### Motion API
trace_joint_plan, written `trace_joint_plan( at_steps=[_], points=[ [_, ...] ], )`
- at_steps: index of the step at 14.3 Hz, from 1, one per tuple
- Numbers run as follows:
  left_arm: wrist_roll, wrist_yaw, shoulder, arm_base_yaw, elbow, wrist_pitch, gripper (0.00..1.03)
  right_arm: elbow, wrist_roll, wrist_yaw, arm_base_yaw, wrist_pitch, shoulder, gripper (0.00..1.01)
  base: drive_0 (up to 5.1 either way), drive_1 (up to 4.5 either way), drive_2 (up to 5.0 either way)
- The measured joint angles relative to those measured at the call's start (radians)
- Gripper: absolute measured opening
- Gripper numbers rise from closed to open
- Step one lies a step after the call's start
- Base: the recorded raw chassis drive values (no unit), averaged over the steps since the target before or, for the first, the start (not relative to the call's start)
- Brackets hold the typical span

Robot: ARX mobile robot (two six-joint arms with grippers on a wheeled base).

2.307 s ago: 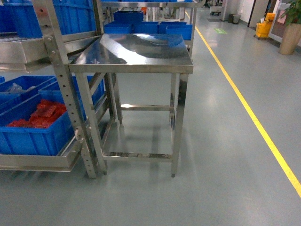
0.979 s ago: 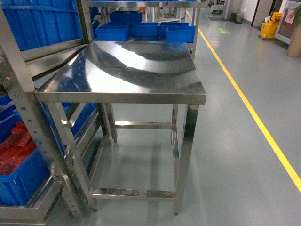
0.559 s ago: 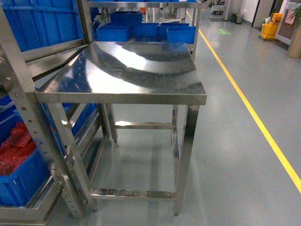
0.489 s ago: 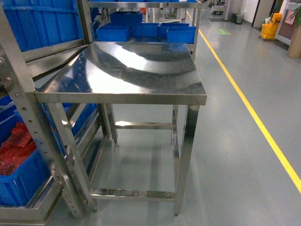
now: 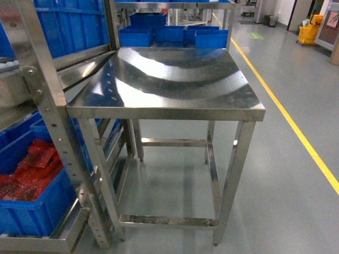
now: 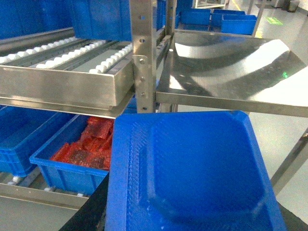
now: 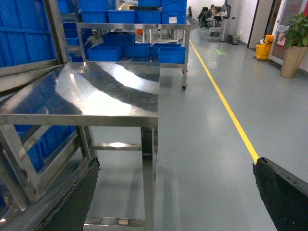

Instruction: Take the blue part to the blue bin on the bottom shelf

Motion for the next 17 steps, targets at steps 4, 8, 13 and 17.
trace_joint_plan(
  at_steps=[4, 8, 13, 17],
  points=[
    [0.0, -0.002, 0.0, 0.0, 0.0, 0.003, 0.43, 0.0, 0.0, 0.0, 0.0, 0.005, 0.0, 0.98, -4.7, 3.75, 1.2],
    [0.0, -0.002, -0.001, 0.0, 0.0, 0.0, 0.43, 0.0, 0.0, 0.0, 0.0, 0.005, 0.0, 0.98, -4.7, 3.75, 1.2],
    [0.0, -0.003, -0.001, 0.0, 0.0, -0.001, 0.43, 0.0, 0.0, 0.0, 0.0, 0.002, 0.0, 0.98, -4.7, 3.75, 1.2],
    [0.0, -0.003, -0.001, 0.0, 0.0, 0.001, 0.43, 0.0, 0.0, 0.0, 0.0, 0.002, 0.0, 0.98, -4.7, 3.75, 1.2]
  ],
)
